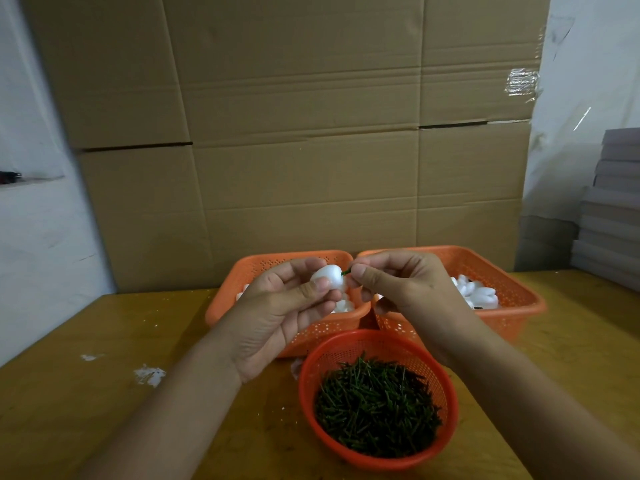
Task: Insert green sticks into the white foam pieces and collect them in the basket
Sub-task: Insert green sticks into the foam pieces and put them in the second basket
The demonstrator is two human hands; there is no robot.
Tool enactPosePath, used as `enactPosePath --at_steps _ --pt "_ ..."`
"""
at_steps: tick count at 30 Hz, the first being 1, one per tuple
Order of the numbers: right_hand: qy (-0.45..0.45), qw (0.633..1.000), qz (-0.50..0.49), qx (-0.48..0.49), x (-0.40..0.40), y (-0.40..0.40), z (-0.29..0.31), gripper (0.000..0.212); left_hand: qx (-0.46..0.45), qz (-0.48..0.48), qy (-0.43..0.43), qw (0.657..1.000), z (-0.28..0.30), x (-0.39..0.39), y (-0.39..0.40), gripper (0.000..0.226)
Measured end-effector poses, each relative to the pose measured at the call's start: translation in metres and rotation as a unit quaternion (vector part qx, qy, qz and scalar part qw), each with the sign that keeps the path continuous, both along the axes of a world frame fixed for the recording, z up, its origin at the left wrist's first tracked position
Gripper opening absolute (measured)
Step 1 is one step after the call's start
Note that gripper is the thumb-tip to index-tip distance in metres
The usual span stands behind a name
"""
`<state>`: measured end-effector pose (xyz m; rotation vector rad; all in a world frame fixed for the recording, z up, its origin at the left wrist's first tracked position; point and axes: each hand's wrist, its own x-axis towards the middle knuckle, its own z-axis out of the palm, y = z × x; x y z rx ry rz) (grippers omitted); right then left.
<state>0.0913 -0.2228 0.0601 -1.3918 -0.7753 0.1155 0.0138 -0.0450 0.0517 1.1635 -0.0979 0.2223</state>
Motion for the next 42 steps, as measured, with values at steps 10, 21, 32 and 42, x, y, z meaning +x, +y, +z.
enactPosePath --at_steps 10,21,32,42 --pt "-0.046 0.997 -0.046 -0.030 -0.004 0.004 -0.004 0.017 0.036 0.023 -0.013 0.999 -0.001 -0.002 -0.003 0.026" --pt "-0.072 0.994 -0.069 -0.033 -0.009 0.006 -0.004 0.024 0.060 0.065 -0.039 0.995 -0.001 -0.002 -0.009 0.025" --pt "-0.025 0.996 -0.009 -0.091 -0.003 0.000 0.002 0.018 0.129 0.085 -0.058 0.986 0.002 -0.003 -0.004 0.036" --pt "0.097 0.993 0.037 -0.062 -0.002 0.006 -0.008 0.004 0.068 0.083 -0.015 0.994 0.000 -0.001 -0.006 0.046"
